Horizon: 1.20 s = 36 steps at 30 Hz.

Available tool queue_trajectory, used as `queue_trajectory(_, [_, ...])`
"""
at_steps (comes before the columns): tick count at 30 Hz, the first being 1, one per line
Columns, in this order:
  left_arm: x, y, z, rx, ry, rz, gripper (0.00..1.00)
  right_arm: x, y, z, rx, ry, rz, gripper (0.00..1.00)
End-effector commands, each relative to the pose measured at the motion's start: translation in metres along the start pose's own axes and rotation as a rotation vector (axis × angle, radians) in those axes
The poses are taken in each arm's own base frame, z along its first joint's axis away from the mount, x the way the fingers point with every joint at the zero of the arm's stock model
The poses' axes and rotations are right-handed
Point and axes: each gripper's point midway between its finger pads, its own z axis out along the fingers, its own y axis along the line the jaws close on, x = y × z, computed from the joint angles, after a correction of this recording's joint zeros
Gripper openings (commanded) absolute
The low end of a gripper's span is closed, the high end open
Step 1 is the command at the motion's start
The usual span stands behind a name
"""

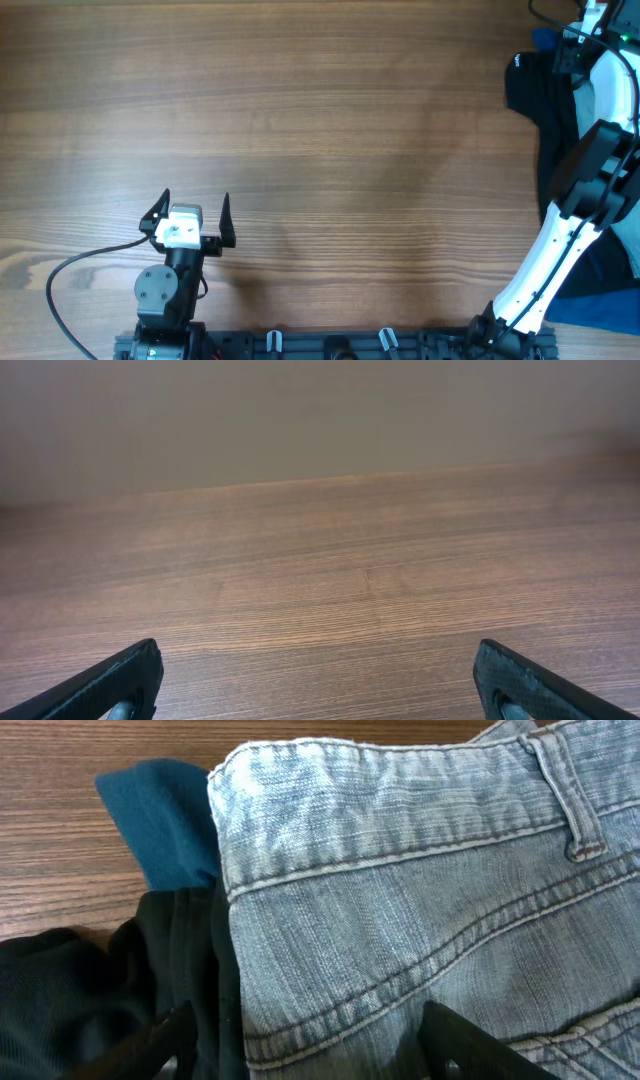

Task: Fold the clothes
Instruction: 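Reach the right gripper into the clothes pile and grasp the denim shorts, then pull the denim shorts left and lay them flat mid-table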

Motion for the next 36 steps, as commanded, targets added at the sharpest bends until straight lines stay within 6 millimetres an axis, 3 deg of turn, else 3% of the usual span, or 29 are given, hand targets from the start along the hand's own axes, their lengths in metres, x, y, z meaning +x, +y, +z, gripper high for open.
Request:
queue_trajectory(1, [0.001,-0.003,0.000,0.016,-0.003,0.012,1.00,0.021,-0.002,0.018,0.012,0.056,0.004,0.73])
queue_trajectory(4, [0.001,-0.003,0.000,0.016,-0.003,0.012,1.00,0.031,-0.006,0.028,0.013,0.077,0.012,0.72])
queue_trajectory(5, [0.001,-0.003,0.000,0.016,-0.003,0.012,1.00,0.035,-0.008,0.031,0.014,0.083,0.015,0.66])
queue_trajectory(8, [0.001,-0.003,0.000,0.016,-0.003,0.012,1.00,0.038,-0.018,0.033,0.031,0.085,0.029,0.45])
queue_trajectory(11, [0.001,-0.003,0.000,0.016,-0.003,0.012,1.00,0.032,-0.025,0.030,0.052,0.063,0.034,0.04])
queue_trajectory(15, [0.001,-0.003,0.000,0.016,-0.003,0.012,1.00,0.011,-0.035,0.007,0.070,0.009,0.043,0.04])
queue_trajectory(18, [0.001,-0.003,0.000,0.016,-0.003,0.012,1.00,-0.012,-0.039,-0.027,0.044,-0.049,0.084,0.04])
queue_trajectory(22, [0.001,-0.003,0.000,0.016,-0.003,0.012,1.00,-0.027,-0.022,-0.071,-0.038,-0.069,0.063,0.04])
queue_trajectory(25, [0.001,-0.003,0.000,0.016,-0.003,0.012,1.00,-0.030,0.006,-0.104,-0.080,-0.043,0.013,0.04])
queue_trajectory(28, [0.001,-0.003,0.000,0.016,-0.003,0.012,1.00,-0.028,0.060,-0.129,-0.155,0.001,-0.071,0.04])
queue_trajectory(31, [0.001,-0.003,0.000,0.016,-0.003,0.012,1.00,-0.019,0.148,-0.152,-0.311,0.052,-0.182,0.04])
queue_trajectory(32, [0.001,-0.003,0.000,0.016,-0.003,0.012,1.00,-0.011,0.196,-0.169,-0.407,0.078,-0.213,0.04])
queue_trajectory(35, [0.001,-0.003,0.000,0.016,-0.003,0.012,1.00,0.011,0.310,-0.221,-0.647,0.137,-0.242,0.04])
queue_trajectory(36, [0.001,-0.003,0.000,0.016,-0.003,0.012,1.00,0.024,0.361,-0.245,-0.720,0.160,-0.261,0.04])
